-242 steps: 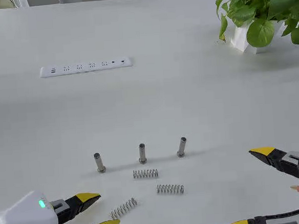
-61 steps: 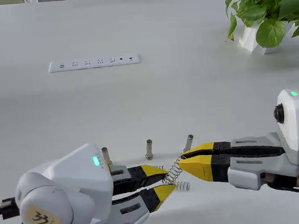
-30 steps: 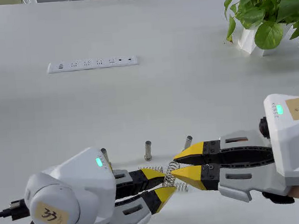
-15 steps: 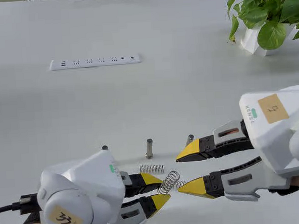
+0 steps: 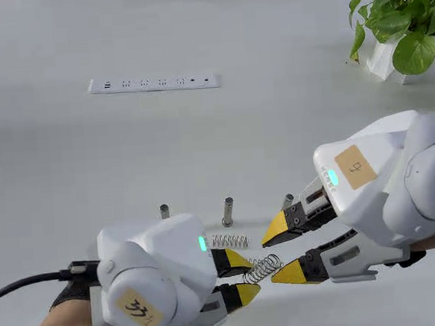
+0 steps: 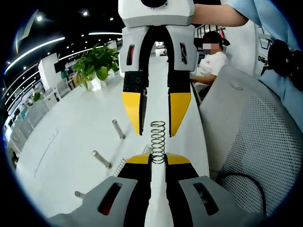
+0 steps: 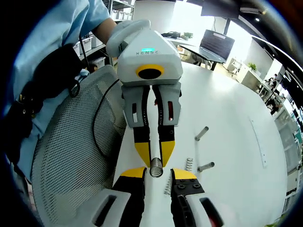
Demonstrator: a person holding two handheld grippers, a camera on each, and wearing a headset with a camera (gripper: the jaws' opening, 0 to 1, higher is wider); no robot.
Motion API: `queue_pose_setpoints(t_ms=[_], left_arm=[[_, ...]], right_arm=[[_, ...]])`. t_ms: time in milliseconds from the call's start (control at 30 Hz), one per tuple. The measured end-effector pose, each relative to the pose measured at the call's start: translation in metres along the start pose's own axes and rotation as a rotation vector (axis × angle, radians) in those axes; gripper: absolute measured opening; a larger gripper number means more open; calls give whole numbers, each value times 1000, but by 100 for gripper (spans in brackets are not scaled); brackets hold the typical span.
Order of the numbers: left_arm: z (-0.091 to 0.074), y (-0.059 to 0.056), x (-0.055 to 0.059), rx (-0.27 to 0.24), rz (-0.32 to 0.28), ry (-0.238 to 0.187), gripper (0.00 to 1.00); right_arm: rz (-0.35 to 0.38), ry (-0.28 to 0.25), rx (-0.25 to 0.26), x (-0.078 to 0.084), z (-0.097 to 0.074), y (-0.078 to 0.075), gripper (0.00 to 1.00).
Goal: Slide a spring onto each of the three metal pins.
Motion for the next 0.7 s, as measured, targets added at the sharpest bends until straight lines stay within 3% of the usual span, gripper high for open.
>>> queue_pose_setpoints(t_ms=[400,700], left_arm=[[6,-3,-5,17,25,7,6],[8,-2,-7,24,22,0,6]], right_arm=[[-18,33,-45,5,6,3,11],[-16,31,-51,4,6,3,9]])
Point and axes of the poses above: the centre of the closed fingertips' face, and the gripper's own axes: z roughly forward along the fingers, y roughly to its left, x roughly out of its underside, the point moved 8 cm from there along -z, roughly backward along the fingers, and after that the axes turned 7 degrees about -z, right-handed, at the moved point
